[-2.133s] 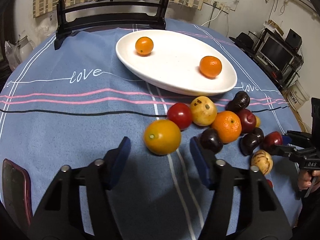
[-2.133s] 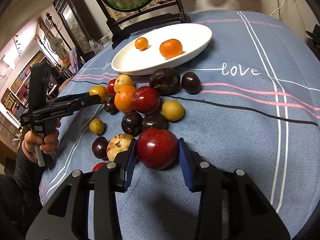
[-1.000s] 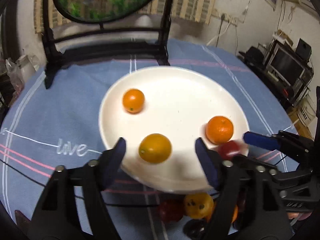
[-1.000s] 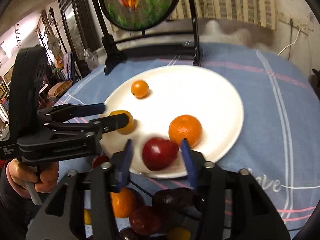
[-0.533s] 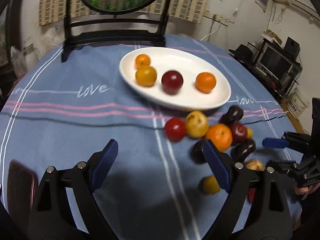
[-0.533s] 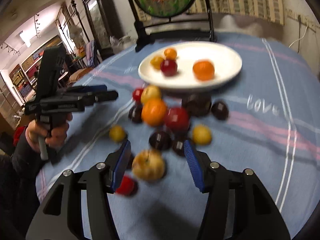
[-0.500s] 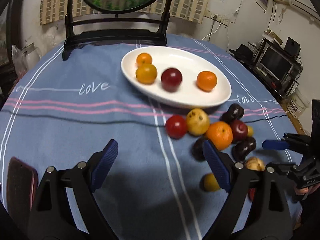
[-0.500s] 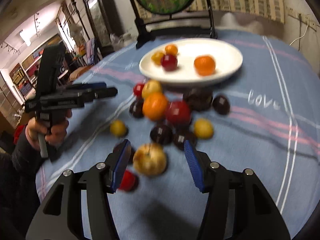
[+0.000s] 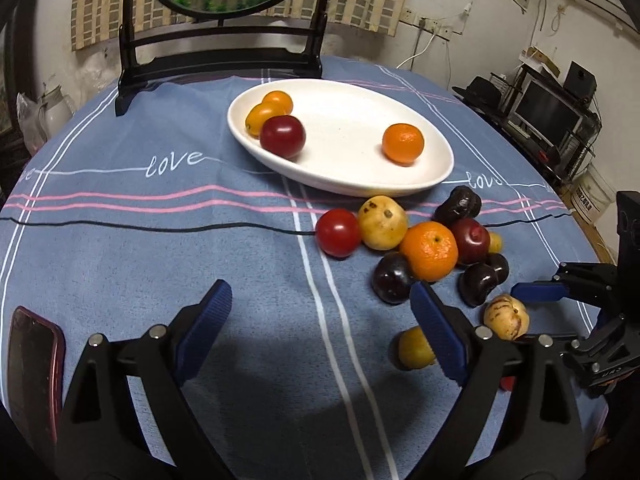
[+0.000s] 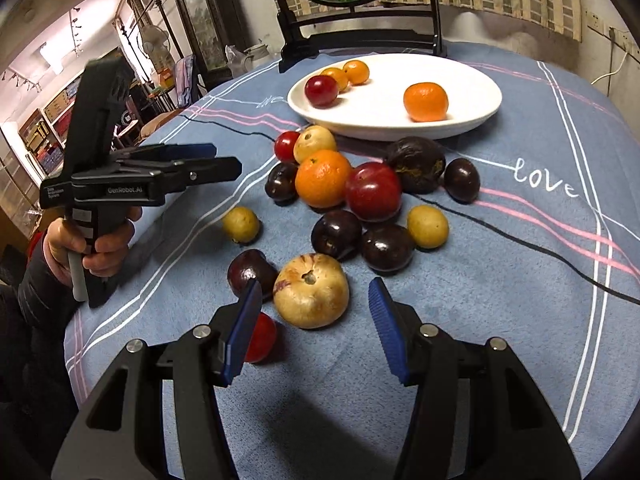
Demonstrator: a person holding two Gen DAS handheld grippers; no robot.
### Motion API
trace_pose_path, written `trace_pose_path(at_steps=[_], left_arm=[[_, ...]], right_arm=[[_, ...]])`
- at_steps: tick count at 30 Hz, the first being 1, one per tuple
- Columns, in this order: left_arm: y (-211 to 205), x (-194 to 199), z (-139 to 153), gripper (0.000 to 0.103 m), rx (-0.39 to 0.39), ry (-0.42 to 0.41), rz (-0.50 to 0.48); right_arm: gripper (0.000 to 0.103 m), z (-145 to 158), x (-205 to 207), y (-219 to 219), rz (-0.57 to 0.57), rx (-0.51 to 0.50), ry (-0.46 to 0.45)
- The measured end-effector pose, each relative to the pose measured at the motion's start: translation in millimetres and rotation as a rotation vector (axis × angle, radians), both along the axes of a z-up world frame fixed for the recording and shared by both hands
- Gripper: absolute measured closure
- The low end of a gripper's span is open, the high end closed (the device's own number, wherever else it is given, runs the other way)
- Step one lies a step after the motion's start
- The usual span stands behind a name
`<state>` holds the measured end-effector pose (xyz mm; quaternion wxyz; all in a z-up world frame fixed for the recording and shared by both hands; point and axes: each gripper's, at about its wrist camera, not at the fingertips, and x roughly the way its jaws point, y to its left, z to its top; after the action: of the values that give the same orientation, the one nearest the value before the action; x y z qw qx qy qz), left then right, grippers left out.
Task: Organize fruits
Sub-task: 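Grasp the small green fruit with the left tool while the right tool grasps the beige fruit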
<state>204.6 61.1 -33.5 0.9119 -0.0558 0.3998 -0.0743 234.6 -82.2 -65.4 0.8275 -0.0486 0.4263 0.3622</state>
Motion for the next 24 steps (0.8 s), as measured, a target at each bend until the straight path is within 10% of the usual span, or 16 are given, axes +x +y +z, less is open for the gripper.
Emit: trace_pose_path(at_steps=[9,13,19,24], left_arm=[[-1.4,-1.3,2.2,0.011,0.005,0.000,-0.035],[-12.2,-11.1,3.9,0.011,-0.044,0.014,-0.215],[-42.2,-24.3,-0.8,0.047,0.011,0.009,-0.375],[-47.0,-18.5,-11.9,0.053,0.038,0.048,-0.358]], right_arm=[[0.064,-1.8,5.5,-3.0,0.004,0.044,0.036],[0.065,5.1,11.8,-17.6,-0.045,0.108,0.044],[0.065,4.5,13.5,-21.0,-0.067,0.111,0.053],[0.065,4.4,13.1,-20.6,-0.068,0.108,0.050]])
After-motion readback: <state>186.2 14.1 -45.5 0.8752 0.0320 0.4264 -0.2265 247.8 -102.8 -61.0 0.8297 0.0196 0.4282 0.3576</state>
